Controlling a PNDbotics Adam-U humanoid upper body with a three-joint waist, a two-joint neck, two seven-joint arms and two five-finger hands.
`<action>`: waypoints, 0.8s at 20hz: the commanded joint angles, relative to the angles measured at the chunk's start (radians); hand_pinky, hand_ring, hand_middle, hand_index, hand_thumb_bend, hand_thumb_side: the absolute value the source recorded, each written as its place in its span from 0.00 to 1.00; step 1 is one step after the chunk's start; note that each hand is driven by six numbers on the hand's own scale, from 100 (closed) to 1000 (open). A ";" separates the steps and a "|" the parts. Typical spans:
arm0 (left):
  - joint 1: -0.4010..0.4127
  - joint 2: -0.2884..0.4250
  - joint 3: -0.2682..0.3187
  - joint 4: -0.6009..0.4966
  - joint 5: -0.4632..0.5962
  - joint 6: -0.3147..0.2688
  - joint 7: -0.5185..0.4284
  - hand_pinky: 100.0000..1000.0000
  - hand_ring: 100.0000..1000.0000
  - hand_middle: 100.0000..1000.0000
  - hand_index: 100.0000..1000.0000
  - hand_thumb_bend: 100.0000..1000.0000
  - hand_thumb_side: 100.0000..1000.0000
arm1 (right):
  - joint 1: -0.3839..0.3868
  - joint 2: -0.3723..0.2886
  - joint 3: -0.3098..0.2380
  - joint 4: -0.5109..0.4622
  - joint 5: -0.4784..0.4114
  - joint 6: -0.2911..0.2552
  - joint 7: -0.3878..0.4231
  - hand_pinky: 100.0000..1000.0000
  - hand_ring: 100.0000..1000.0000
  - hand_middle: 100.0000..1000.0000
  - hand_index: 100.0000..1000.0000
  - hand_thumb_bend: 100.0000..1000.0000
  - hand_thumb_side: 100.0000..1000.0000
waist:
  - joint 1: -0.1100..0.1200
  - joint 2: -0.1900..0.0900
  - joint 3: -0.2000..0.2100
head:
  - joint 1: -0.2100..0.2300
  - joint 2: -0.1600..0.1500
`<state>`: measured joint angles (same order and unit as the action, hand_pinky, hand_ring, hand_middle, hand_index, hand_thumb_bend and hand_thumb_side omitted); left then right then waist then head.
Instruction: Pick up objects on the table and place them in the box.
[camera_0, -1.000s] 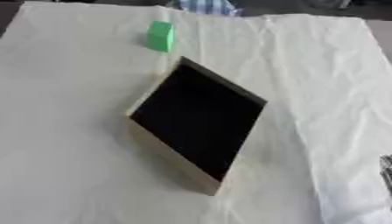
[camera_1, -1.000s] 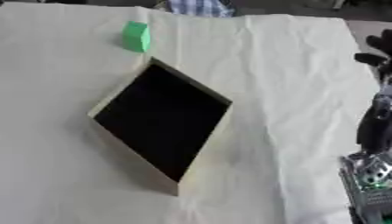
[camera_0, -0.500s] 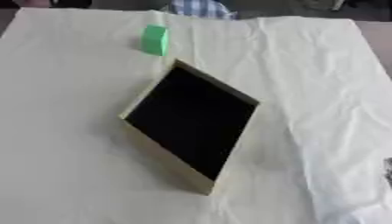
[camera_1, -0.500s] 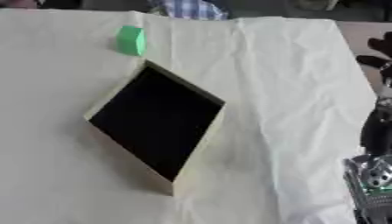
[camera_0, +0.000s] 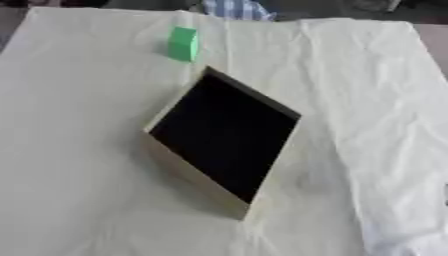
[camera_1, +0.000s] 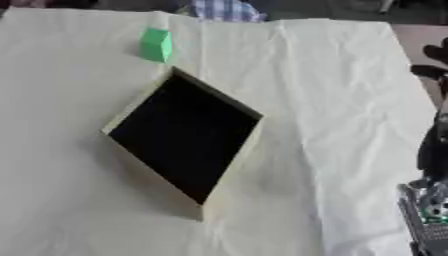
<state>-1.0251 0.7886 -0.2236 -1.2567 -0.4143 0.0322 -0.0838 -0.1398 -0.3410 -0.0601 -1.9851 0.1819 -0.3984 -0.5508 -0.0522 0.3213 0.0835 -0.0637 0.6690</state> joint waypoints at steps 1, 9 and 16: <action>-0.077 -0.040 0.000 0.137 -0.085 -0.049 -0.024 0.64 0.65 0.64 0.81 0.14 0.64 | -0.003 -0.027 0.001 -0.015 -0.008 0.000 0.007 0.56 0.69 0.56 0.71 0.00 0.84 | 0.002 -0.021 0.002 | 0.000 0.003; -0.185 -0.172 -0.003 0.384 -0.294 -0.176 -0.112 0.69 0.72 0.70 0.85 0.25 0.65 | -0.008 -0.028 0.008 -0.015 -0.015 -0.001 0.015 0.56 0.69 0.56 0.71 0.00 0.85 | -0.001 -0.018 0.003 | -0.002 -0.007; -0.239 -0.265 0.032 0.501 -0.446 -0.258 -0.283 0.79 0.83 0.78 0.92 0.55 0.59 | -0.015 -0.028 0.013 -0.015 -0.025 -0.001 0.021 0.56 0.69 0.56 0.71 0.00 0.85 | -0.002 -0.018 -0.002 | 0.008 -0.011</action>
<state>-1.2354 0.5173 -0.2077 -0.7605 -0.8348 -0.2120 -0.3375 -0.1471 -0.3414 -0.0468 -1.9851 0.1648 -0.3994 -0.5329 -0.0573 0.3214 0.0819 -0.0600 0.6666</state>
